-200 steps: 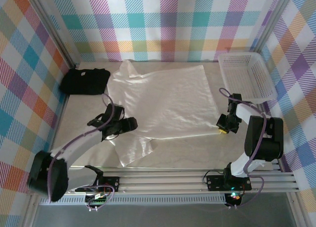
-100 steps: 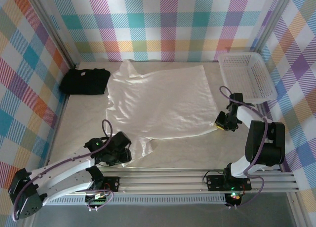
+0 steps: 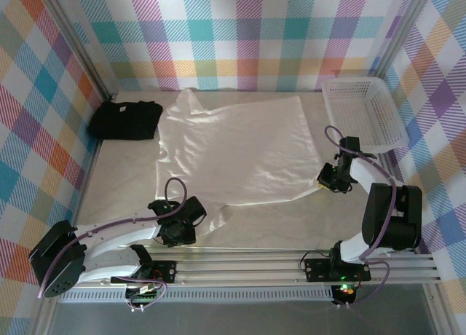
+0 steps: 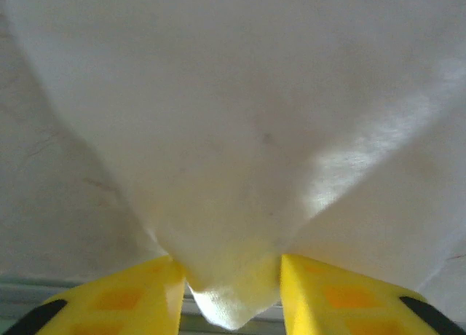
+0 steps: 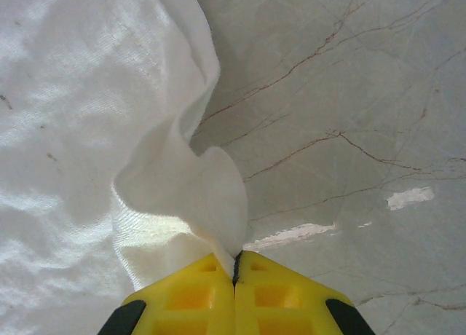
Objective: Fold the inside-out t-shirt
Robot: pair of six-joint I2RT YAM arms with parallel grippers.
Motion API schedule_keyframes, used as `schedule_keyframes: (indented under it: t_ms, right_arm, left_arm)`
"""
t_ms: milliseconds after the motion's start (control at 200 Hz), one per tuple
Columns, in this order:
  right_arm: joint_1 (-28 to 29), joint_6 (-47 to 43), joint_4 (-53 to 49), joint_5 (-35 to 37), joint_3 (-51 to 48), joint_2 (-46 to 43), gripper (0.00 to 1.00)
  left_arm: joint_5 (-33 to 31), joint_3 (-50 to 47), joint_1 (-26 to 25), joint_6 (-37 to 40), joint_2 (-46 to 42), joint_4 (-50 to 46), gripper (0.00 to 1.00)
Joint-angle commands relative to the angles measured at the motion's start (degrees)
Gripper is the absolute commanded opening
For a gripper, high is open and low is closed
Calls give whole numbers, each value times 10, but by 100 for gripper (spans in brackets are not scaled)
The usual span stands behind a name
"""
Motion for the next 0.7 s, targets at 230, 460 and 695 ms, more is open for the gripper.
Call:
schedule_keyframes:
  t_ms: [230,460,695]
  right_arm:
    - [-4,-8,-1,-3,-5,-1,2]
    - [-4,-9,0,11,-4,-1,2]
    - [-3,-10,-5,25,-1,-25,3]
  left_arm:
    - [10,-41,-7,-5,-4,24,16]
    - [-32,-5,-7,6,-36,-39,0]
    - [-59,68,27,23,-135,-121,0]
